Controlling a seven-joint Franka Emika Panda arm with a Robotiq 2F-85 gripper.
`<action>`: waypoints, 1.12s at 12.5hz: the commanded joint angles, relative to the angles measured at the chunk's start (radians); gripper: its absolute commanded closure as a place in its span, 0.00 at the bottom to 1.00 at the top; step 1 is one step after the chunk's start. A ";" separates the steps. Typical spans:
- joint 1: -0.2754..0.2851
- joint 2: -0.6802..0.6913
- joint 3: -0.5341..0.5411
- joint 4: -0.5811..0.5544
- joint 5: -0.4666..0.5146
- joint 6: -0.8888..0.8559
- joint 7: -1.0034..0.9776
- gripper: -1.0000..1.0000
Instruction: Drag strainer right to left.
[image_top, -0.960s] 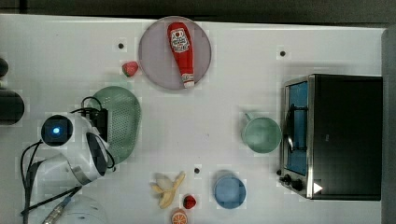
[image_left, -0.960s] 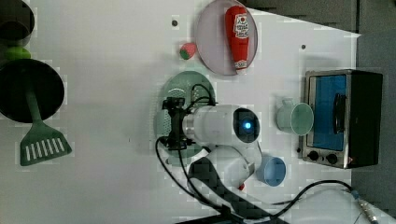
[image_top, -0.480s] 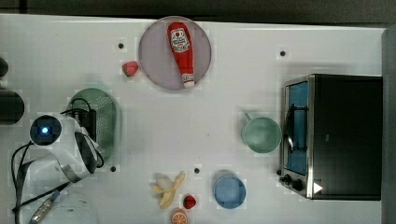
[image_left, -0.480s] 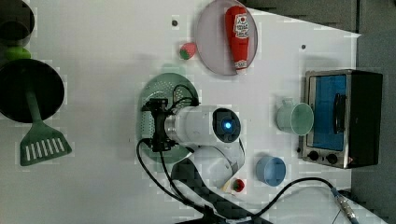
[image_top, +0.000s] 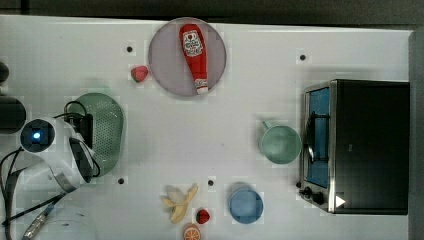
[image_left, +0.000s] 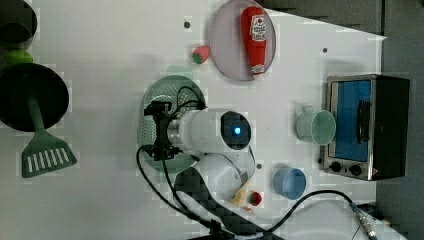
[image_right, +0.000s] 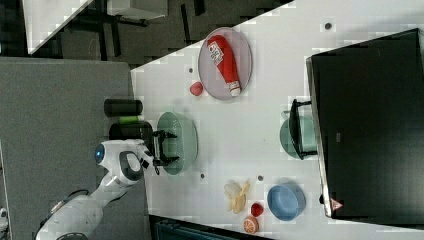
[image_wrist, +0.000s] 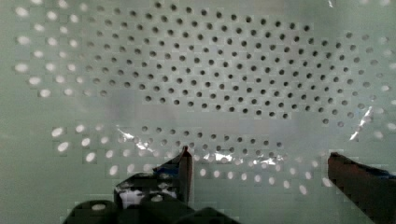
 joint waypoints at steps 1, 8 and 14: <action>0.031 -0.085 -0.044 -0.001 -0.049 -0.049 -0.093 0.00; 0.002 -0.515 -0.347 -0.006 -0.078 -0.524 -0.688 0.00; -0.043 -0.804 -0.690 0.019 -0.260 -0.821 -1.096 0.00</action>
